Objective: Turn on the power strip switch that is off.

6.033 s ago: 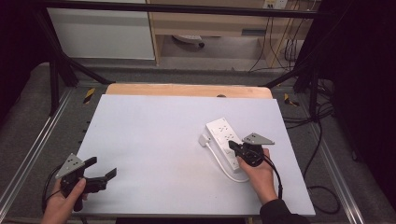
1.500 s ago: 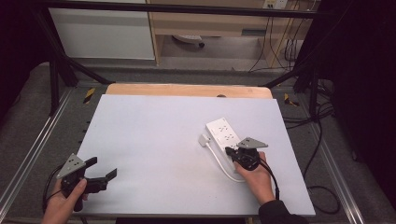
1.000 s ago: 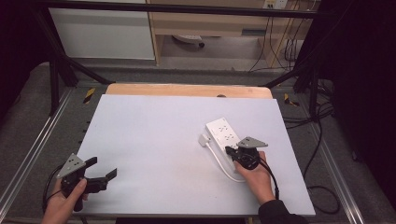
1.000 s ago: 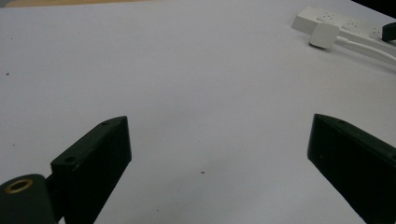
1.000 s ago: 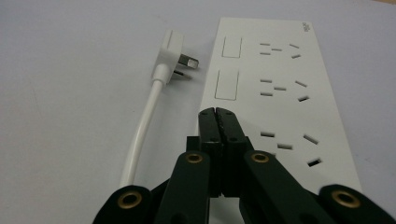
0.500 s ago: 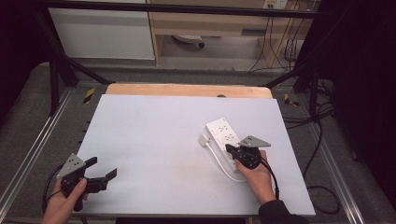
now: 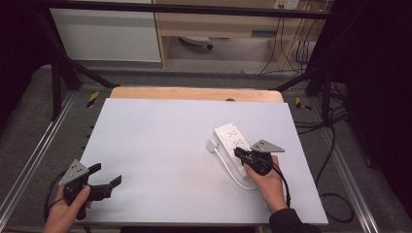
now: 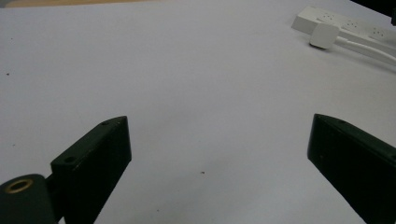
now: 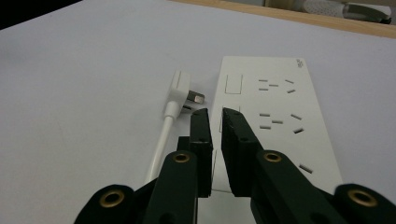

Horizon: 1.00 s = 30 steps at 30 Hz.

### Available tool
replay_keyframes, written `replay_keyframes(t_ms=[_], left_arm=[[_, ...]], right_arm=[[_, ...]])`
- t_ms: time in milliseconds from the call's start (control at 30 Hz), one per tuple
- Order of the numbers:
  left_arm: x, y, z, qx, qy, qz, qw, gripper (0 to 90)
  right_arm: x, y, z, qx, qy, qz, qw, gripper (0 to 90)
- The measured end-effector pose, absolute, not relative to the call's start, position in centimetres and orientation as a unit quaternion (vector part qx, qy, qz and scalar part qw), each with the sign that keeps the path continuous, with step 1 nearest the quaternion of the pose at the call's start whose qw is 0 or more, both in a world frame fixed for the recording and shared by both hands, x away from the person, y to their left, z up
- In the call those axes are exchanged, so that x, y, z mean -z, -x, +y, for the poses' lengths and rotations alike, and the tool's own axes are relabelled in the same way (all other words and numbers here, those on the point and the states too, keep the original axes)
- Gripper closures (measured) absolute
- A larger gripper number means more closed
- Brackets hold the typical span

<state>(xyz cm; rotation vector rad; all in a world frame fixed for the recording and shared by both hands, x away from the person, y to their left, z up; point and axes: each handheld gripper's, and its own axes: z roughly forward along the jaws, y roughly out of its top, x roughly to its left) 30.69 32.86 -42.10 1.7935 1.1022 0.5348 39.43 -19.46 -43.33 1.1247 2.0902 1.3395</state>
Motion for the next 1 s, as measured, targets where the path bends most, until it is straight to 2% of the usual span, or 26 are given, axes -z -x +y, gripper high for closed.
replay_keyframes(t_ms=[300,433,500,533,867,1000], left_arm=[[42.1,-30.7,32.8,-0.217,-0.730,0.449,0.467,6.3],[42.1,-30.7,32.9,-0.218,-0.730,0.449,0.467,6.3],[42.1,-30.7,32.9,-0.218,-0.730,0.449,0.467,6.3],[42.1,-30.7,32.9,-0.217,-0.730,0.449,0.468,6.3],[42.1,-30.7,32.9,-0.217,-0.729,0.450,0.467,6.2],[42.1,-30.7,32.9,-0.217,-0.729,0.450,0.468,6.2]], right_arm=[[43.0,-39.3,-19.3,-0.486,-0.397,0.750,0.211,75.6],[42.8,-39.3,-19.3,-0.486,-0.398,0.748,0.214,67.9],[42.7,-39.3,-19.3,-0.487,-0.399,0.747,0.214,66.7],[42.7,-39.3,-19.3,-0.486,-0.400,0.746,0.217,62.8],[42.4,-39.4,-19.5,-0.487,-0.408,0.741,0.219,52.5],[42.2,-39.4,-19.6,-0.488,-0.414,0.737,0.218,44.8]])
